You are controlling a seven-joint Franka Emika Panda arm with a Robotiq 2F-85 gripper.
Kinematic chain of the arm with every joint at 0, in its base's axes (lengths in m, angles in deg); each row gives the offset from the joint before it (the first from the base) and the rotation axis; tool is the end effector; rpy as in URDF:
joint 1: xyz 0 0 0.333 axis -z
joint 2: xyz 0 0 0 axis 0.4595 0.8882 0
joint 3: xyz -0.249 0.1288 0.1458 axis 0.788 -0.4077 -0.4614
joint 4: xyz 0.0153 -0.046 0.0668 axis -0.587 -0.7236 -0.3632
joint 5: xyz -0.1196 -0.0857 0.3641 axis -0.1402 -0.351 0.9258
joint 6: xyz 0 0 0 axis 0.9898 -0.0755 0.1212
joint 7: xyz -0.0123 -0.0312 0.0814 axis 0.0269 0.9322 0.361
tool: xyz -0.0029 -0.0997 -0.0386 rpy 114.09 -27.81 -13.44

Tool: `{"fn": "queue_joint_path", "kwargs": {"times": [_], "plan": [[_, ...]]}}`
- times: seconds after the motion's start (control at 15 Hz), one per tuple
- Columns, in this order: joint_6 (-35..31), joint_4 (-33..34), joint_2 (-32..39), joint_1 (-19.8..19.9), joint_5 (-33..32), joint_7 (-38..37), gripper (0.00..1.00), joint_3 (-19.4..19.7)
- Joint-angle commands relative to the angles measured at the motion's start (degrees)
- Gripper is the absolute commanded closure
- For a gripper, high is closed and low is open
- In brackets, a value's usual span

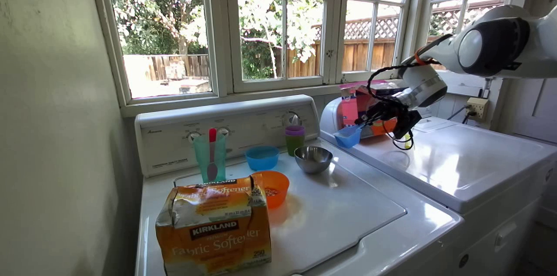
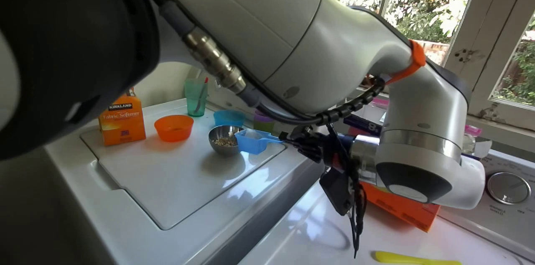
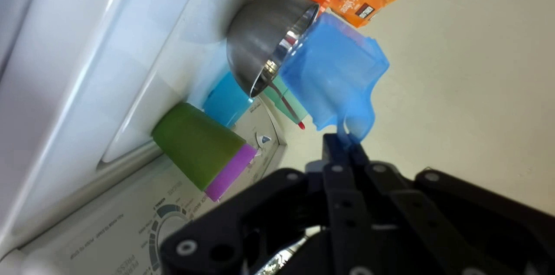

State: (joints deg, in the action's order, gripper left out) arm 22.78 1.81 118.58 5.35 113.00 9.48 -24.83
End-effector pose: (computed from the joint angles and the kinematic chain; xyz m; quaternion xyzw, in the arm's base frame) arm 0.6327 -0.2663 0.2340 -0.7319 -0.2656 -0.1659 0.6052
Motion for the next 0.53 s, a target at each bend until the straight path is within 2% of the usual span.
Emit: {"fn": "queue_joint_path", "kwargs": {"times": [0.0, 0.47], "plan": [[0.2, -6.1, -3.9, 1.9, 2.3, 4.9, 0.99, -0.8], [0.2, -14.6, -8.8, 4.8, 6.6, 9.9, 0.99, -1.4]]}}
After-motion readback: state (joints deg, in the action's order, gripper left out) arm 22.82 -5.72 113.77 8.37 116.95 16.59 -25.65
